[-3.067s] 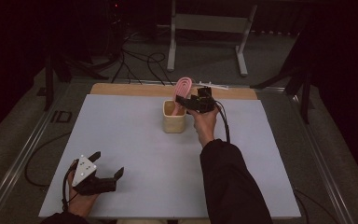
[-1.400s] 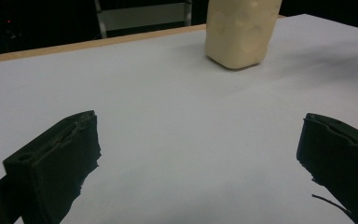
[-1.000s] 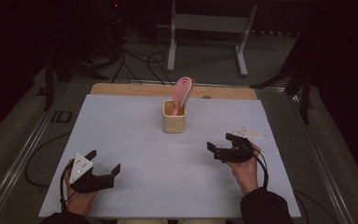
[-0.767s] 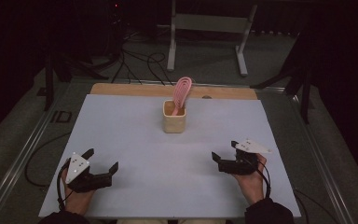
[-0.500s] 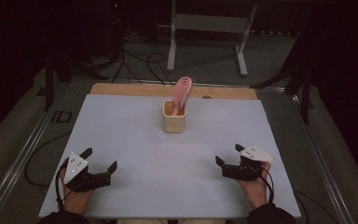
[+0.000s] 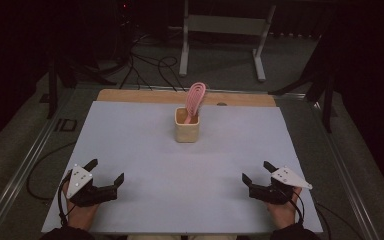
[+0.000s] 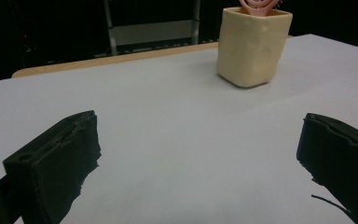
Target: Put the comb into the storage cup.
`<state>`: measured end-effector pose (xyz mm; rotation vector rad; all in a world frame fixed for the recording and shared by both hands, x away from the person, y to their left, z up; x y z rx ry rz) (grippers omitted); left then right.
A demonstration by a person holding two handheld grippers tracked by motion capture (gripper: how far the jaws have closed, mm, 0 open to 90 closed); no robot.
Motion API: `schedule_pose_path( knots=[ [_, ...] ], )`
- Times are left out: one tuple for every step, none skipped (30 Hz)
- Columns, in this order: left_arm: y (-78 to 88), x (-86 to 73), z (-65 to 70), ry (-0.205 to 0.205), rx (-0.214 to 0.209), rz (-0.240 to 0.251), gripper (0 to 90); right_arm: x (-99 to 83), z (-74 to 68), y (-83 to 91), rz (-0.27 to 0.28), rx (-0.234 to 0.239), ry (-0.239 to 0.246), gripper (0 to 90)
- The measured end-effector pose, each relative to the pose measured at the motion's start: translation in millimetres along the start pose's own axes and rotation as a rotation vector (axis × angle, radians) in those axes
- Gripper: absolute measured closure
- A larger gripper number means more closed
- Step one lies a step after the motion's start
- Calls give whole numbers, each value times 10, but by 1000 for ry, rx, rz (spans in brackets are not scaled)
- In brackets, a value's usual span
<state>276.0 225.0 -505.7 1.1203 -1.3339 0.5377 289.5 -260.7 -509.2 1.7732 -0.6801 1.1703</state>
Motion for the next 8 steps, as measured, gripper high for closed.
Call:
schedule_pose_path(
  knots=[
    [0, 0, 0, 0, 0, 0, 0, 0, 0, 0, 0, 0, 0, 87],
    [0, -7, -7, -6, 9, -5, 0, -16, 10, -7, -8, 0, -4, 86],
    [0, -7, -7, -6, 9, -5, 0, -16, 10, -7, -8, 0, -4, 86],
    [0, -7, -7, -6, 9, -5, 0, -24, 15, -11, -14, -1, -5, 86],
    [4, -12, -19, -2, 14, -5, 0, -31, 16, -17, -20, -1, -3, 86],
    [4, -15, -22, -2, 20, -9, 0, -33, 16, -21, -21, -1, 0, 86],
    [2, -18, -24, -1, 24, -14, 0, -36, 13, -31, -22, -4, 5, 86],
    [2, -18, -24, -1, 24, -14, 0, -41, 11, -41, -27, -4, 15, 86]
  ],
)
Point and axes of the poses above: each handheld gripper's, and its own axes: y roughly backward along the jaws, x roughly out of its top, z roughly to its right, the point moved 5 cm from there along -y, roughly forward along the jaws, and after that the axes turned 9 degrees about -y, right-handed, at the moved point
